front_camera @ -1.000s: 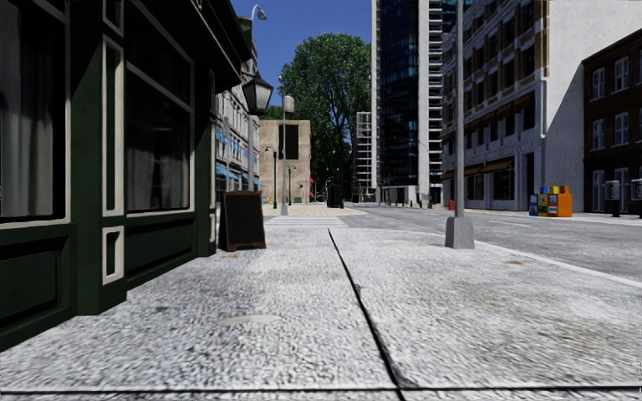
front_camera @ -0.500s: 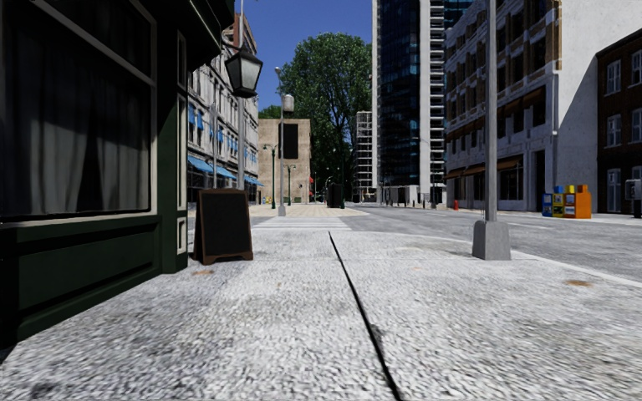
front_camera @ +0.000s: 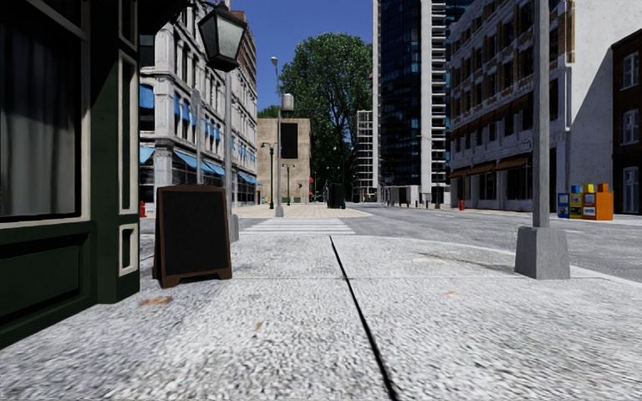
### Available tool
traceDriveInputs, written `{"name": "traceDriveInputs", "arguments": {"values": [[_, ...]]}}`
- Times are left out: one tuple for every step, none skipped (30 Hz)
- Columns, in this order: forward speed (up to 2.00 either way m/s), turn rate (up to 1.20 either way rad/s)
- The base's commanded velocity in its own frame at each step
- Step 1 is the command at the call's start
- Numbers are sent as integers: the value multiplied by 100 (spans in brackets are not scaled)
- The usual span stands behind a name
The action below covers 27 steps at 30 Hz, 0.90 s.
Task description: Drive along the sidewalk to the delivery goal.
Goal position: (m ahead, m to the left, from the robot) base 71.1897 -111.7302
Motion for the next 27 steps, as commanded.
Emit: {"name": "traceDriveInputs", "arguments": {"values": [[200,0],[200,0],[200,0],[200,0],[200,3],[200,10],[200,17],[200,17],[200,24],[200,26],[200,27],[200,27],[200,27],[200,27],[200,21],[200,0],[200,0],[200,0],[200,0],[200,0],[200,0],[200,0],[200,0],[200,0],[200,0],[200,0],[200,0]]}}
